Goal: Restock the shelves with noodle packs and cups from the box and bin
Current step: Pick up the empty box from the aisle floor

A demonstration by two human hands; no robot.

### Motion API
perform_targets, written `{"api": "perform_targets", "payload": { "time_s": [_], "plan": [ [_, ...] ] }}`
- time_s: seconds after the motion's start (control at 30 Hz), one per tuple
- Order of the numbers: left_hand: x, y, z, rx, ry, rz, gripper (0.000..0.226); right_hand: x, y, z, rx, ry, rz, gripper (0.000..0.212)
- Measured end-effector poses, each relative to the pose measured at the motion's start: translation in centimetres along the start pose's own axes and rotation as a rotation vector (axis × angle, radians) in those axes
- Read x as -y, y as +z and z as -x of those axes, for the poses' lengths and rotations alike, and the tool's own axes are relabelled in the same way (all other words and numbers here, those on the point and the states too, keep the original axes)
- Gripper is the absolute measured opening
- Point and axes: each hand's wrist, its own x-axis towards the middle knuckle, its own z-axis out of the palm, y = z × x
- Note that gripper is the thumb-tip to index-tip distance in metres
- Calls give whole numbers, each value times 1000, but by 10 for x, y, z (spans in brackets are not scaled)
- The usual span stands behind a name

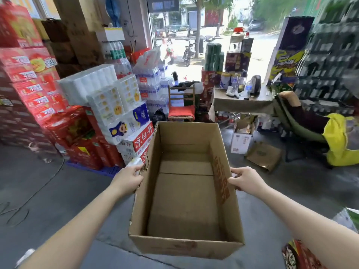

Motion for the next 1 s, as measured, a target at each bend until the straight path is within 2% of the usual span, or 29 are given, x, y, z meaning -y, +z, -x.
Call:
{"api": "perform_targets", "payload": {
  "time_s": [0.17,0.27,0.4,0.67,0.87,1.0],
  "plan": [
    [21,-9,-70,-69,-82,31,58,20,21,-96,50,-31,5,48],
    [41,-13,-125,-51,-89,44,59,26,39,-150,61,-21,11,51],
    [57,-19,-211,26,-34,7,59,35,61,-213,19,35,7,43],
    [54,-32,-373,224,67,-92,55,50,82,-298,-79,198,-21,43],
    [14,15,-450,355,170,-98,51,11,70,-332,-133,400,-21,52],
    [-15,65,-490,448,160,-55,57,-32,45,-363,-128,497,-22,53]
  ]
}}
